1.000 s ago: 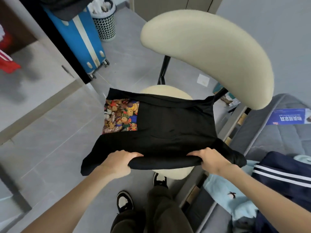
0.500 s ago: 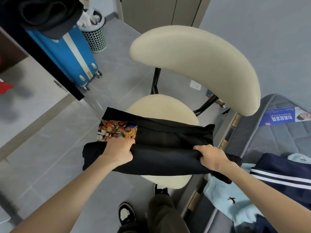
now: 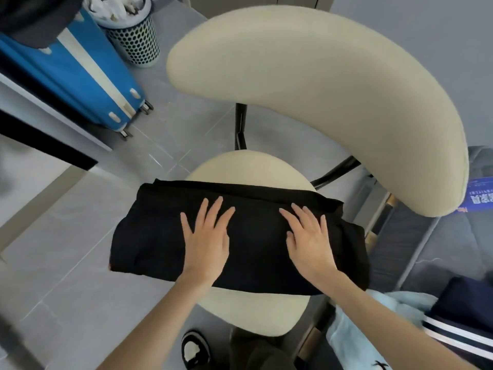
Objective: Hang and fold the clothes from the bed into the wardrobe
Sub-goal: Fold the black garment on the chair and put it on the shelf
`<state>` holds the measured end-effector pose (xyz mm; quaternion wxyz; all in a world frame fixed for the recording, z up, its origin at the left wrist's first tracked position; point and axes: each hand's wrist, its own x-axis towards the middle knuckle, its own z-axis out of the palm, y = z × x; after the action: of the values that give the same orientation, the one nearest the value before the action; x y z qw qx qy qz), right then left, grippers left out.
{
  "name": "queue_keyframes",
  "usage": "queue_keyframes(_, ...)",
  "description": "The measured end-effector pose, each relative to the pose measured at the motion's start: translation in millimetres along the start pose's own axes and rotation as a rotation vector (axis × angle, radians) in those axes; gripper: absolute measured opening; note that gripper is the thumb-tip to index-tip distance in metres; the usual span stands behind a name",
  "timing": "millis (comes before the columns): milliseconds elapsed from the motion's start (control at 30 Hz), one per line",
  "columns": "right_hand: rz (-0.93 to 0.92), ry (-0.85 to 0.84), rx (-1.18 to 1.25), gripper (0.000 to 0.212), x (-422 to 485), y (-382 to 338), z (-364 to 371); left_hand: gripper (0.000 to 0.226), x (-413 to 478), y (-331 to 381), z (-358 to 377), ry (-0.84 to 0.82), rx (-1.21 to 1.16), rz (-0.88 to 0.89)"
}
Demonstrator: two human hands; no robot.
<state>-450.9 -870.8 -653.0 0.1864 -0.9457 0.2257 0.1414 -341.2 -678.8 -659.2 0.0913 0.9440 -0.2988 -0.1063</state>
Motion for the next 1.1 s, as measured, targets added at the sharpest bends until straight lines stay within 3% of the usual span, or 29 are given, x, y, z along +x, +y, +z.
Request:
queue_keyframes(100, -0.026, -0.124, -0.071, 0.059, -6.0, -2.9, 40.8, 0.057, -12.2, 12.1, 35.0, -0.136, 0.072, -0.031)
queue_keyframes(333, 0.047, -0.080, -0.253, 0.070, 13.3, 49.1, 72.5, 0.066, -9.4, -32.2, 65.3, -0.183, 0.133, -0.084)
queue_keyframes(567, 0.173, -0.116, -0.199, 0.082, 20.1, 69.7, 65.3, 0.068, -4.1, -79.4, 56.5, -0.248, -0.064, -0.406)
queue_keyframes(700, 0.167, -0.151, -0.144, 0.083, 18.3, 57.2, 49.7, 0.067, -6.1, -71.6, 37.8, -0.240, -0.007, -0.318)
queue_keyframes(800, 0.114, -0.080, -0.138, 0.075, 24.6, 49.3, 33.3, 0.063, 8.0, -58.8, 21.9, -0.076, 0.140, -0.044)
queue_keyframes(867, 0.136, -0.077, -0.157, 0.069, 38.4, 48.9, 19.7, 0.060, 29.1, -55.4, 15.1, -0.074, 0.184, 0.086)
queue_keyframes(1000, 0.181, -0.172, -0.001, 0.039, 55.8, 46.0, -1.0, 0.060, 60.6, -62.2, 18.0, -0.227, 0.254, 0.013)
queue_keyframes(1100, 0.107, -0.100, -0.075, 0.027, 52.6, 40.9, -9.7, 0.042, 65.7, -64.7, 14.6, -0.180, 0.256, 0.033)
